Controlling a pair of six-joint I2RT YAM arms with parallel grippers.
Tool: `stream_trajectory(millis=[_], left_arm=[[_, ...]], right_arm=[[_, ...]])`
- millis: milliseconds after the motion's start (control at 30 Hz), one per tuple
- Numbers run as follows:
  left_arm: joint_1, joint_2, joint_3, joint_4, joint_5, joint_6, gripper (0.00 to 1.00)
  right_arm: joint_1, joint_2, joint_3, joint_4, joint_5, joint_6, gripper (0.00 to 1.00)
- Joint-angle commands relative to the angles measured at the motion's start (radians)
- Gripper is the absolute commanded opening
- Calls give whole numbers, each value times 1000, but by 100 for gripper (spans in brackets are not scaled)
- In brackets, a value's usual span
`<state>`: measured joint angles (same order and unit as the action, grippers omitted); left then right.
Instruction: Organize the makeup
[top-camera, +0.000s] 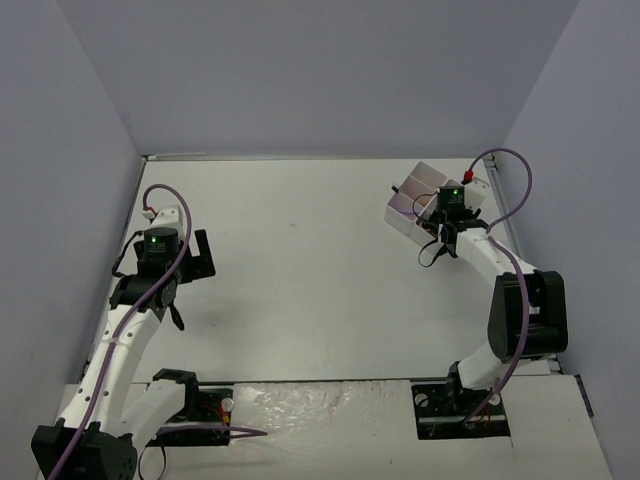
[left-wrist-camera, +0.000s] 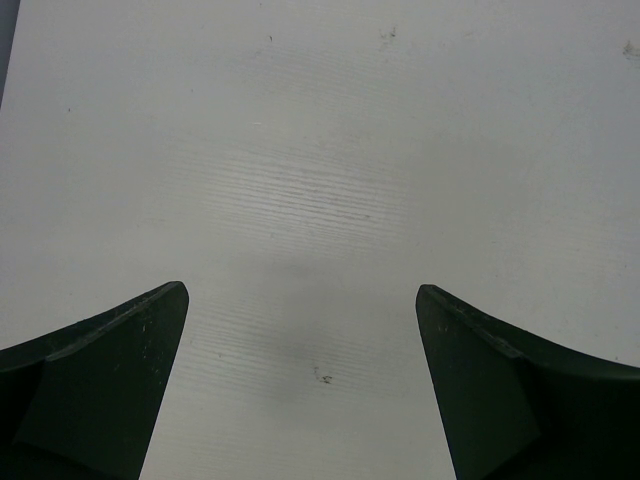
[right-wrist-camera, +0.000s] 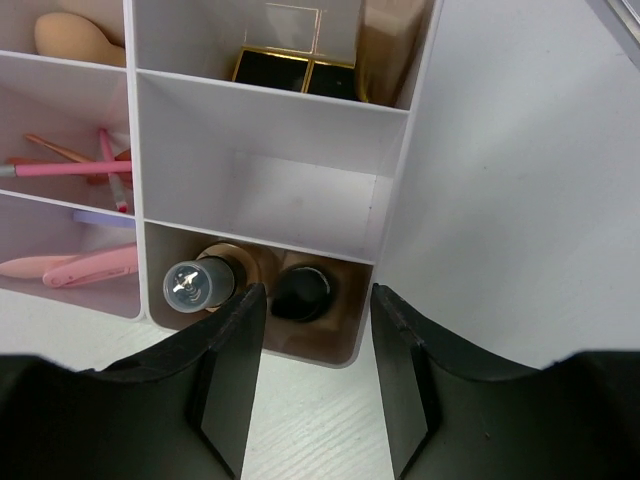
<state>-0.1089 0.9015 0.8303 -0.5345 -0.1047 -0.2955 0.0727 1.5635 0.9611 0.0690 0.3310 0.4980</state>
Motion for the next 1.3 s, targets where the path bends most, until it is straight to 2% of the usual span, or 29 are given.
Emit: stream_trajectory(millis=[0,267,467,600,633,867,1033,1133,1267], left_arm=[[6,-16,33,45,0,12,97],[6,-19,33,41,-2,10,97],[6,-44,51,14,-9,-5,97],[6,-82,110,-61,-2,-13,97],[6,-90,136,-86,1,-13,97],[5,-144,316,-212,4,10,97],[4,-159,437,-292,-18,37,97],[0,-151,471,-317,-16,50,97],[-2,-141,501,-321,-9,53,97]], right_arm=[[-1,-4,16,65,54,19,48],[-1,-55,22,47,34,8,55],[-1,-233,55,8,-1,-112,74],[-2,-415,78,-36,-17,-205,97],[-2,-455,80,-52,-25,-227,99],[6,-732,52,-176,-53,-302,100],[20,-905,10,-229,-38,-270,100],[23,-1013,-8,-255,-110,-315,100],[24,-1147,-30,-295,-116,-329,100]])
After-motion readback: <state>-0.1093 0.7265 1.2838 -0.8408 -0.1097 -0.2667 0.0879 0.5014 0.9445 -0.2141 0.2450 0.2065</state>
